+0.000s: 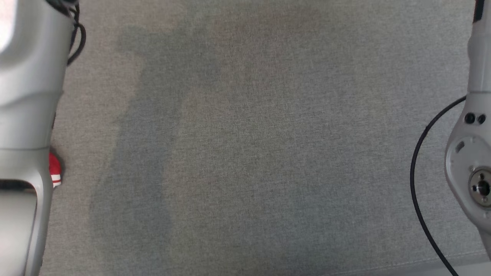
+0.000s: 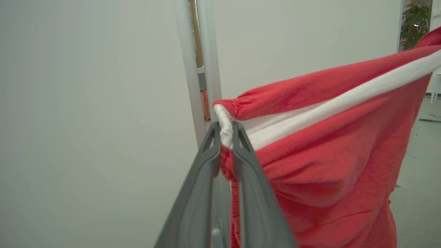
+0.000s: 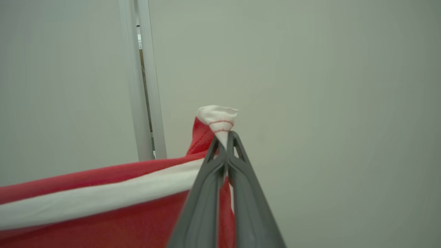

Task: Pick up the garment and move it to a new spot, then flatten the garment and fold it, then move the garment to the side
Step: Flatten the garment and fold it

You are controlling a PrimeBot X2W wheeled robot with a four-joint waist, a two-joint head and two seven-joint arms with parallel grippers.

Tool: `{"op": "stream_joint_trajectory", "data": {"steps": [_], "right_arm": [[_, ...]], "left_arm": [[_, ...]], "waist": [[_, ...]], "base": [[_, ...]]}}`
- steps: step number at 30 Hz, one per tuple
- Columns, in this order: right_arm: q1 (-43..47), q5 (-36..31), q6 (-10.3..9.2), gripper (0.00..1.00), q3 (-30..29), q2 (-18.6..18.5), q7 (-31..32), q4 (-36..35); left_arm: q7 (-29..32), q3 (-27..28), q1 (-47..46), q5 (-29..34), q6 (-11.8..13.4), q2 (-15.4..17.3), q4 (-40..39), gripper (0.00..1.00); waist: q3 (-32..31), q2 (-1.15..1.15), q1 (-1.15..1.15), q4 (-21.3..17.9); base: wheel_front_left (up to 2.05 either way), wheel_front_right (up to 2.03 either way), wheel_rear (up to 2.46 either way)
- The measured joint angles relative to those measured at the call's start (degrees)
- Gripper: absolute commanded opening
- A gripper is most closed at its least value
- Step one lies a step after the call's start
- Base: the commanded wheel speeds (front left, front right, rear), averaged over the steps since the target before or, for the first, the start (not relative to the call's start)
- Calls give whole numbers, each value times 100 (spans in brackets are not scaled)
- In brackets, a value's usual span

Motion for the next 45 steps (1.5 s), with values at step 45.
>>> {"op": "stream_joint_trajectory", "data": {"steps": [45], "right_arm": [[3682,904,0,0,1215,-119,-225,1929]], "left_arm": [[-1092,-327,4916,575,-221,75,-331,0]], "waist": [[-1016,0,-1,-32]], "base": [[0,0,0]]}}
